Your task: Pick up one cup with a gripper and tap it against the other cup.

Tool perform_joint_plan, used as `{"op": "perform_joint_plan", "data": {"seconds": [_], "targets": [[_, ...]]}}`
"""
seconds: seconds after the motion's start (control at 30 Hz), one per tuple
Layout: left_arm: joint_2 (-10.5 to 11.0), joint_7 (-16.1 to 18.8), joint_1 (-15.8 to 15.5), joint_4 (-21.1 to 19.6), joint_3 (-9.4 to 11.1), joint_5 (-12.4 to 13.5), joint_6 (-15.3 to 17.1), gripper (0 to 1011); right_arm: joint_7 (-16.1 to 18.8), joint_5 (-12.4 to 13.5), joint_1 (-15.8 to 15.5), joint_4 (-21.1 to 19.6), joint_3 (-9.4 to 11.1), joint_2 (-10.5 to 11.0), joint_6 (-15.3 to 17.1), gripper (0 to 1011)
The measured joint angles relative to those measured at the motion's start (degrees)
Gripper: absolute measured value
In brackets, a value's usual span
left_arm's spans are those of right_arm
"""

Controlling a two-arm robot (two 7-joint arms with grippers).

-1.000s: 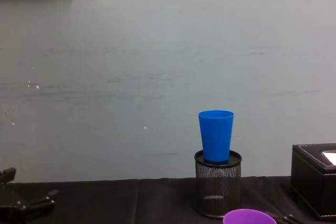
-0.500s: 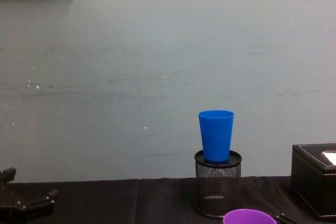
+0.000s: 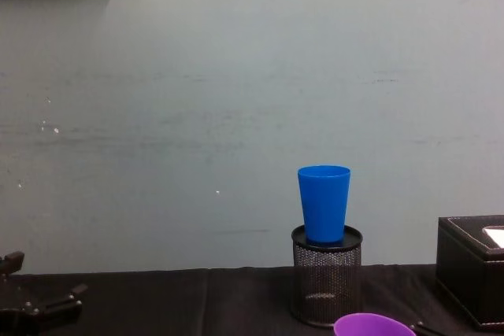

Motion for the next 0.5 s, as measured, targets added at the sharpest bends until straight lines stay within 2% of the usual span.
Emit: {"op": "perform_joint_plan", "data": {"seconds": [0.13, 0.3, 0.37, 0.5], "targets": [[0.0, 0.0, 0.0, 0.0, 0.0, 0.0, 0.0, 1000, -0.02, -0.01, -0.05, -0.08, 0.07, 0.01, 0.14, 743], [0.0, 0.0, 0.0, 0.0, 0.0, 0.0, 0.0, 1000, 0.36, 0.03, -0.43, -2.34, 0.89, 0.27, 2.15, 726], [0.0, 0.0, 0.0, 0.0, 0.0, 0.0, 0.0, 1000, 0.66, 0.26, -0.49, -4.96, 1.56, 0.75, 5.05, 717], [0.0, 0.0, 0.0, 0.0, 0.0, 0.01, 0.0, 1000, 1.61, 1.6, -0.46, -8.29, 2.89, 1.25, 8.44, 717]]}}
